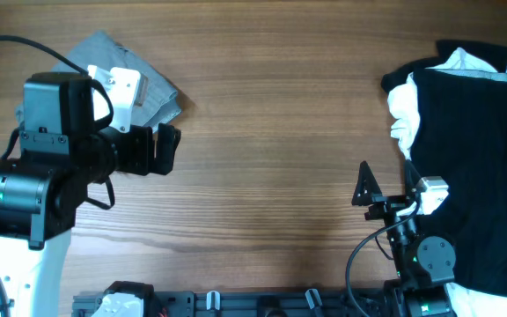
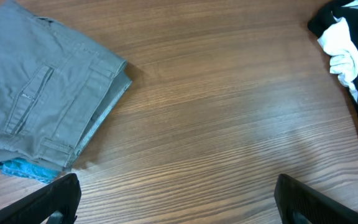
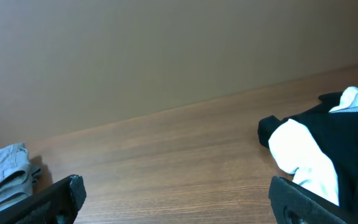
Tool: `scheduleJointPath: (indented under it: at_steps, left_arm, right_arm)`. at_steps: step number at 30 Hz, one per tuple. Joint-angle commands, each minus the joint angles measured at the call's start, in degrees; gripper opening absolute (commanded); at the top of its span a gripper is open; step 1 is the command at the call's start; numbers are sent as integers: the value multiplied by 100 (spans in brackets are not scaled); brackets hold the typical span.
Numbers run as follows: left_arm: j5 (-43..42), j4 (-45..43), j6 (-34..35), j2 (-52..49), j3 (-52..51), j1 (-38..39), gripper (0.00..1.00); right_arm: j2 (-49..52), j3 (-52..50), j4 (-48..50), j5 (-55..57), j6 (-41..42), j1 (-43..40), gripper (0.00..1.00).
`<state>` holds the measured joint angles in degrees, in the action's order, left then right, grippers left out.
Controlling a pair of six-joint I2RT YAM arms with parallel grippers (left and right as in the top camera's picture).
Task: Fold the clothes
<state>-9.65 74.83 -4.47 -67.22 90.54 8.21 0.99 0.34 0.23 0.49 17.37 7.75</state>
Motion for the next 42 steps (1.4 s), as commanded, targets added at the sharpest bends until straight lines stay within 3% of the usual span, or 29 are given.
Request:
scheduleJointPath:
  at_steps: [1, 8, 12, 21, 32, 40, 42]
  left_arm:
    - [15, -11, -111, -9, -13, 33, 100]
    - [98, -184, -131, 400, -33, 31, 100]
    - [98, -896, -131, 935, -369, 11, 100]
    - [11, -3342, 356, 2787, -2868, -614, 100]
    - [9, -4745, 649, 5145, -5860, -1038, 100]
    - [11, -5235, 643, 6693, -7436, -1040, 100]
    - [11, -5438, 640, 6695, -7652, -1040, 100]
  right_arm:
    - [-72, -4, 22, -4, 85, -28, 100]
    - [-72, -4, 22, -4, 81, -28, 100]
    - [-72, -4, 22, -4, 85, -28, 100]
    - [-72, -4, 22, -4, 83, -28, 100]
    - [-72, -4, 24, -4, 83, -28, 100]
    - [-57, -4, 24, -4, 81, -28, 100]
    - [-57, -4, 22, -4, 81, -28, 100]
